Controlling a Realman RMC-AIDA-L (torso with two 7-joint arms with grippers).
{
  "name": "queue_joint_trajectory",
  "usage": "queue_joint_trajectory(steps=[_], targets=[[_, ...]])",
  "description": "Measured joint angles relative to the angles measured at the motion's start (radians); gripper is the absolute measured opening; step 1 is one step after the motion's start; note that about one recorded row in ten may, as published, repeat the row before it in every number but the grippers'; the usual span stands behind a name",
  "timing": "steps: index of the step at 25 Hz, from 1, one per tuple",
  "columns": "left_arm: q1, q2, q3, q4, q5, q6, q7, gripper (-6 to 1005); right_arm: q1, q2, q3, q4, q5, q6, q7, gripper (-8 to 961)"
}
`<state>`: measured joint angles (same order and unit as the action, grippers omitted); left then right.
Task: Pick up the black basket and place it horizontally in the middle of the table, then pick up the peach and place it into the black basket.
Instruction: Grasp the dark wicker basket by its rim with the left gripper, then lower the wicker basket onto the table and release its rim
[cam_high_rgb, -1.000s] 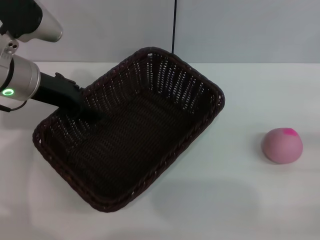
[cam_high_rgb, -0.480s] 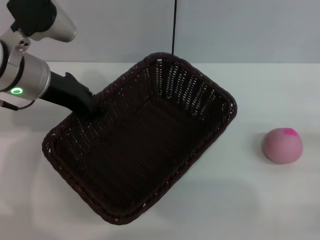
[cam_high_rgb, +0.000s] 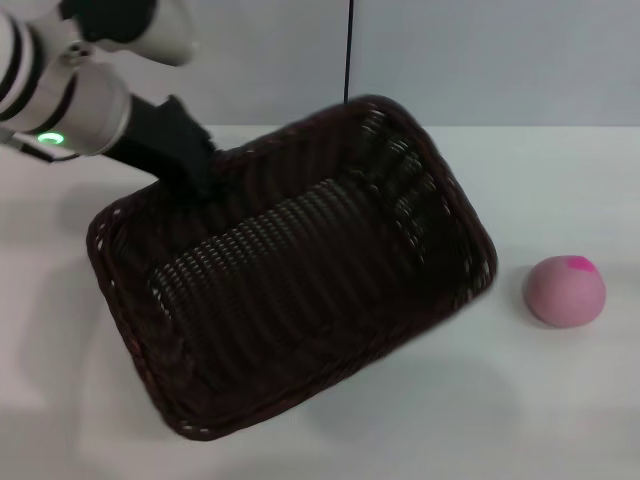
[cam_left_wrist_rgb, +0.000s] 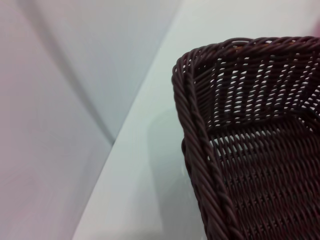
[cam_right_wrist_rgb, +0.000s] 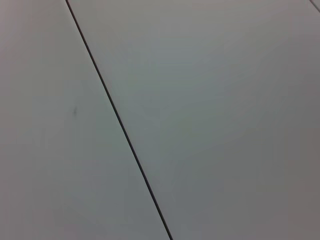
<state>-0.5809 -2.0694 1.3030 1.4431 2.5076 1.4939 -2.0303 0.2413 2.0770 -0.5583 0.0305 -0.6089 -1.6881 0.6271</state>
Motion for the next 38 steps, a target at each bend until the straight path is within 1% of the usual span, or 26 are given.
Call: queue_joint_trajectory(steps=[1, 2, 3, 5, 6, 7, 10, 11, 12, 14, 15, 16, 22, 25, 26, 31, 38], targets=[[-0.034, -0.002, 0.013, 0.001, 0.000, 0.020, 0.063, 229, -0.001, -0.001, 0.000, -0.001, 0.000, 0.000, 0.000, 666], [-0.034, -0.002, 0.013, 0.001, 0.000, 0.020, 0.063, 227, -0.001, -0.001, 0.000, -0.001, 0.000, 0.000, 0.000, 666], [-0.048, -0.002, 0.017, 0.000, 0.000, 0.024, 0.082, 226, -0.001, -0.001, 0.000, -0.003, 0.000, 0.000, 0.000, 666], [-0.085, -0.003, 0.024, -0.007, 0.000, 0.031, 0.135, 222, -0.002, -0.002, 0.000, -0.003, 0.000, 0.001, 0.000, 665], [-0.116, -0.004, 0.031, -0.015, -0.008, 0.040, 0.198, 221, -0.004, -0.002, 0.000, -0.003, -0.002, 0.001, 0.000, 665], [-0.116, -0.004, 0.031, -0.015, -0.008, 0.040, 0.198, 219, -0.005, -0.002, 0.000, -0.002, -0.003, 0.001, 0.000, 665], [-0.150, -0.007, 0.064, -0.031, -0.029, 0.052, 0.280, 213, -0.011, -0.002, 0.000, 0.001, -0.006, 0.001, 0.000, 665], [-0.165, -0.008, 0.111, -0.043, -0.033, 0.050, 0.306, 211, -0.017, -0.001, 0.000, 0.004, -0.006, 0.001, 0.000, 665], [-0.165, -0.008, 0.111, -0.043, -0.033, 0.050, 0.306, 208, -0.017, -0.001, 0.000, 0.004, -0.006, 0.001, 0.000, 664], [-0.173, -0.008, 0.150, -0.048, -0.029, 0.044, 0.312, 204, -0.023, 0.000, 0.000, 0.007, -0.006, 0.001, 0.001, 664], [-0.173, -0.008, 0.150, -0.048, -0.029, 0.044, 0.312, 204, -0.026, 0.000, 0.000, 0.008, -0.007, 0.001, 0.001, 664], [-0.185, -0.009, 0.187, -0.058, -0.016, 0.040, 0.295, 203, -0.030, 0.001, -0.002, 0.011, -0.007, 0.001, 0.001, 664], [-0.174, -0.009, 0.191, -0.058, -0.015, 0.034, 0.286, 202, -0.033, 0.003, -0.011, 0.019, -0.011, 0.000, 0.001, 663], [-0.150, -0.008, 0.206, -0.040, -0.015, 0.013, 0.270, 202, -0.031, 0.003, -0.012, 0.020, -0.012, -0.005, 0.002, 663], [-0.134, -0.006, 0.225, -0.026, -0.004, -0.014, 0.243, 202, -0.028, 0.003, -0.014, 0.021, -0.012, -0.008, 0.002, 662], [-0.118, -0.005, 0.253, -0.021, 0.038, -0.035, 0.208, 203, -0.021, 0.003, -0.017, 0.022, -0.015, -0.010, 0.002, 662], [-0.116, -0.004, 0.252, -0.029, 0.061, -0.054, 0.164, 203, -0.016, 0.003, -0.017, 0.022, -0.018, -0.010, 0.002, 661]])
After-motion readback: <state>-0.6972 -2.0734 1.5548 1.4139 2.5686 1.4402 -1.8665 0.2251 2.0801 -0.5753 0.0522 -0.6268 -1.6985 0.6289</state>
